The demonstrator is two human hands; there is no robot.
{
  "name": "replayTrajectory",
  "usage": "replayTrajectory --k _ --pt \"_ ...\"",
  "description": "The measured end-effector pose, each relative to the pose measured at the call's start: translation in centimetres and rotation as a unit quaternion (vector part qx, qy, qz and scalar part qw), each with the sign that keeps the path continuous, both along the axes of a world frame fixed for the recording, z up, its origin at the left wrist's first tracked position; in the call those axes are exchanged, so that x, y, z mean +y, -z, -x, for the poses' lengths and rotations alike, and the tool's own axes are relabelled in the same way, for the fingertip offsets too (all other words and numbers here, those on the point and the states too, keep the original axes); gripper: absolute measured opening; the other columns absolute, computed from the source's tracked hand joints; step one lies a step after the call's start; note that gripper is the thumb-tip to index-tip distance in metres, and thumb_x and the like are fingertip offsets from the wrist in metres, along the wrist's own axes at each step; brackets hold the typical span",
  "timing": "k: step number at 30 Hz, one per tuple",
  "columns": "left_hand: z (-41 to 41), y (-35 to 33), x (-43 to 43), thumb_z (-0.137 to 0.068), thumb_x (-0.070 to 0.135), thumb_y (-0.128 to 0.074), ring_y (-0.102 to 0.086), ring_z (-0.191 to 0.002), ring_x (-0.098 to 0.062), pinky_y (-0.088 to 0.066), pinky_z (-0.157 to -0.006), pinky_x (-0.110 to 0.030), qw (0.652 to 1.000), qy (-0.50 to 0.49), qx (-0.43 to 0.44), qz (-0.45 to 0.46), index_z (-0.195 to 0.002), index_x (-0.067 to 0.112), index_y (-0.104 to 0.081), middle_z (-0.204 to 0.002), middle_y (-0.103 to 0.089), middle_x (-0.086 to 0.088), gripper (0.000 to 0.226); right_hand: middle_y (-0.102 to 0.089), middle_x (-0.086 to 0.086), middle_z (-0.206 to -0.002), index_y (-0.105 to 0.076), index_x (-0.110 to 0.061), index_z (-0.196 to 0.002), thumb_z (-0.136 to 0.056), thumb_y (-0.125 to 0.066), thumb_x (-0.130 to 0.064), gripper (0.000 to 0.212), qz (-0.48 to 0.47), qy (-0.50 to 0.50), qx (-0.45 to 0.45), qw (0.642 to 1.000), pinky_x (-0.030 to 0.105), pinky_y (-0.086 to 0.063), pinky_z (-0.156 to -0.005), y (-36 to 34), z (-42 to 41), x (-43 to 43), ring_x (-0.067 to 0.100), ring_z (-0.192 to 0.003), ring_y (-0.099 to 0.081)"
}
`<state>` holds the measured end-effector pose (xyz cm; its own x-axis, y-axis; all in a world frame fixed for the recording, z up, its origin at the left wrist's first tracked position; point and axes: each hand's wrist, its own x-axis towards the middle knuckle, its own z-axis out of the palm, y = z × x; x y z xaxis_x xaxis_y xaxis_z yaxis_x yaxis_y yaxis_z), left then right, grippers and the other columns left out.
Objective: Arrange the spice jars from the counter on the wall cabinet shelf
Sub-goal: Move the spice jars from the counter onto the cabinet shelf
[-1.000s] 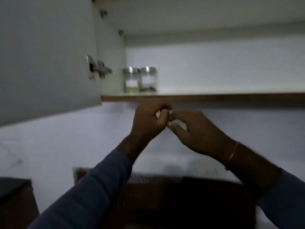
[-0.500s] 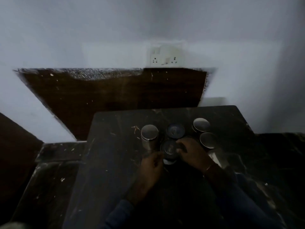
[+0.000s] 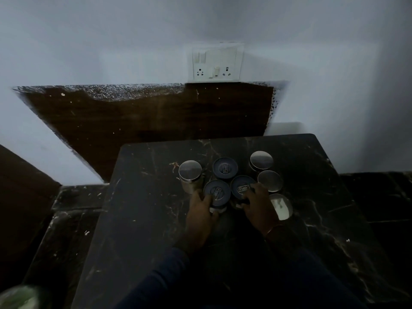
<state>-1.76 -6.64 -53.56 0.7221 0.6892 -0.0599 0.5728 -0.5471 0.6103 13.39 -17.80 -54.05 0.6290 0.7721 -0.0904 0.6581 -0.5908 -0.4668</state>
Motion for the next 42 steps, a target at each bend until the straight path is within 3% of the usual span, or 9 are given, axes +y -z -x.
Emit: replayTrajectory --k 4,8,14,18,27,31,35,39,42 --pt "-1.1 1.1 0.5 -0.081 0.025 -0.067 -0.044 -0.128 -0.023 -0.045 -0.104 -0.034 0.999 0.015 0.033 0.011 -0.131 0.017 -0.049 -0.145 -0.032 -0.007 0.053 -0.055 0.021 -0.115 -0.064 0.0 -0.088 -0.081 -0.059 -0.001 0.009 -0.011 -0.001 0.007 1.0 0.039 -0.037 -0.097 0.7 -0.1 0.2 0.037 -0.117 -0.047" --pt "-1.2 1.8 1.3 -0.081 0.025 -0.066 -0.053 -0.114 -0.023 -0.052 -0.09 -0.037 1.0 0.002 0.016 0.01 -0.095 0.018 -0.056 -0.136 -0.038 -0.003 0.018 -0.058 0.02 -0.093 -0.06 -0.002 -0.067 -0.068 -0.049 -0.009 0.012 -0.046 0.002 0.045 0.998 0.035 -0.037 -0.079 0.6 -0.1 -0.2 0.037 -0.094 -0.054" --pt "0.7 1.5 2.9 -0.084 0.009 -0.066 -0.056 -0.087 -0.011 -0.048 -0.072 -0.011 0.987 -0.049 -0.074 0.136 -0.095 0.009 -0.06 -0.108 -0.051 -0.003 0.012 -0.054 0.007 -0.093 -0.055 -0.011 -0.068 -0.077 -0.059 0.001 0.016 -0.066 -0.046 0.089 0.993 0.029 -0.04 -0.088 0.0 1.0 -0.1 0.024 -0.098 -0.051" --pt "2.9 0.2 4.2 -0.088 0.009 -0.062 -0.063 -0.083 -0.021 -0.05 -0.072 -0.029 0.946 -0.053 -0.153 0.28 -0.081 0.012 -0.057 -0.088 -0.063 -0.01 0.009 -0.056 0.008 -0.097 -0.056 -0.008 -0.073 -0.083 -0.06 0.0 0.014 -0.068 -0.048 0.111 0.99 0.022 -0.036 -0.089 -0.7 1.8 0.3 0.02 -0.1 -0.051" --pt "4.0 -4.1 3.8 -0.091 0.012 -0.057 -0.053 -0.069 -0.019 -0.048 -0.058 -0.028 0.868 -0.067 -0.269 0.413 -0.084 0.007 -0.054 -0.081 -0.054 -0.013 0.009 -0.06 0.004 -0.097 -0.066 -0.005 -0.093 -0.095 -0.054 -0.014 0.015 -0.094 0.008 0.167 0.981 0.023 -0.042 -0.079 -2.7 3.0 1.6 0.013 -0.09 -0.055" --pt "3.8 -6.3 3.4 -0.091 0.017 -0.058 -0.057 -0.068 -0.016 -0.051 -0.058 -0.029 0.852 -0.059 -0.291 0.432 -0.086 0.008 -0.055 -0.08 -0.057 -0.008 0.01 -0.065 -0.009 -0.098 -0.059 -0.028 -0.105 -0.093 -0.058 -0.035 0.014 -0.151 0.019 0.388 0.909 0.019 -0.047 -0.077 -6.9 3.6 2.1 0.004 -0.092 -0.062" --pt "3.3 -9.4 3.6 -0.093 0.007 -0.052 -0.065 -0.096 -0.026 -0.054 -0.082 -0.043 0.854 -0.044 -0.316 0.412 -0.115 0.007 -0.057 -0.109 -0.066 -0.011 0.023 -0.065 0.0 -0.121 -0.049 -0.028 -0.132 -0.085 -0.067 -0.042 0.052 -0.181 -0.046 0.487 0.853 0.04 -0.052 -0.093 -7.9 3.4 2.3 0.018 -0.109 -0.065" --pt "2.8 -12.2 3.5 -0.094 0.012 -0.05 -0.067 -0.101 -0.02 -0.055 -0.085 -0.042 0.83 -0.04 -0.351 0.431 -0.129 0.015 -0.051 -0.116 -0.067 -0.004 0.035 -0.067 0.017 -0.111 -0.055 -0.012 -0.126 -0.077 -0.065 -0.05 0.063 -0.303 0.01 0.682 0.666 0.041 -0.06 -0.074 -9.3 3.8 2.7 0.028 -0.091 -0.07" --pt "2.3 -12.6 3.5 -0.094 0.024 -0.052 -0.062 -0.112 -0.028 -0.049 -0.095 -0.048 0.841 -0.035 -0.314 0.439 -0.131 0.015 -0.05 -0.124 -0.063 -0.011 0.039 -0.067 0.018 -0.118 -0.054 -0.012 -0.129 -0.053 -0.081 -0.063 0.095 -0.333 -0.021 0.647 0.685 0.041 -0.059 -0.077 -9.3 3.5 3.8 0.03 -0.098 -0.069"
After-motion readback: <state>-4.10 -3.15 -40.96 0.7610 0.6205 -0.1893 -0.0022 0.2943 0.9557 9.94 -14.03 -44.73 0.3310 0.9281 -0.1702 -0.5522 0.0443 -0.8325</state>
